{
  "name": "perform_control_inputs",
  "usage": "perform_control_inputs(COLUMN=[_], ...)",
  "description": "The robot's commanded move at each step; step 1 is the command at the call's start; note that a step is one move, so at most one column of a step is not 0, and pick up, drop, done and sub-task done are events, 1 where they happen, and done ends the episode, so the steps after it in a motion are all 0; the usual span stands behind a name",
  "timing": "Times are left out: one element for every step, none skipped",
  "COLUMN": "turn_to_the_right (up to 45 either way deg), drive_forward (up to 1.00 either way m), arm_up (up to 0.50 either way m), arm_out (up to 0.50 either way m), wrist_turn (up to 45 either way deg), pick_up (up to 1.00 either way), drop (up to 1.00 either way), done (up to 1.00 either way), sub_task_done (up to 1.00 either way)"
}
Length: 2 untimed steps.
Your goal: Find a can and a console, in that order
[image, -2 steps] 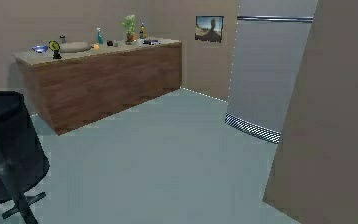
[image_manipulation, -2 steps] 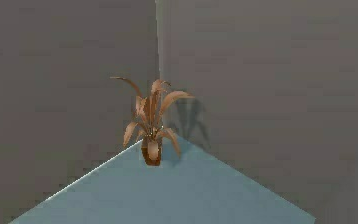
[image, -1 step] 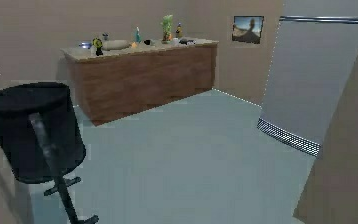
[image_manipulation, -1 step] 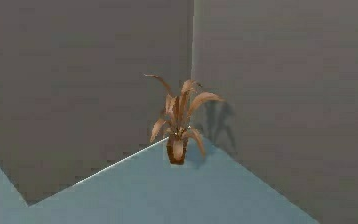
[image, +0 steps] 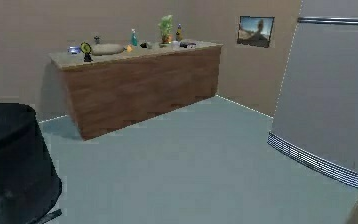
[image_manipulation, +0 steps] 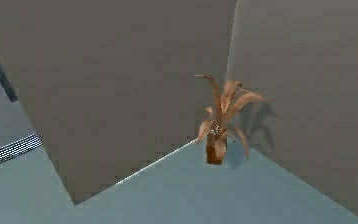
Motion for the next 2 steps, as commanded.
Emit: perform_control_inputs(turn_to_the_right=[-6.0, 0.0], drive_forward=[0.0, 1.0], arm_up=[0.0, 0.0], arm_out=[0.0, 0.0], wrist_turn=[0.0, 0.0], pick_up=[0.0, 0.0], drop=[0.0, 0.0], done=[0.0, 0.0], sub_task_done=[0.0, 0.0])
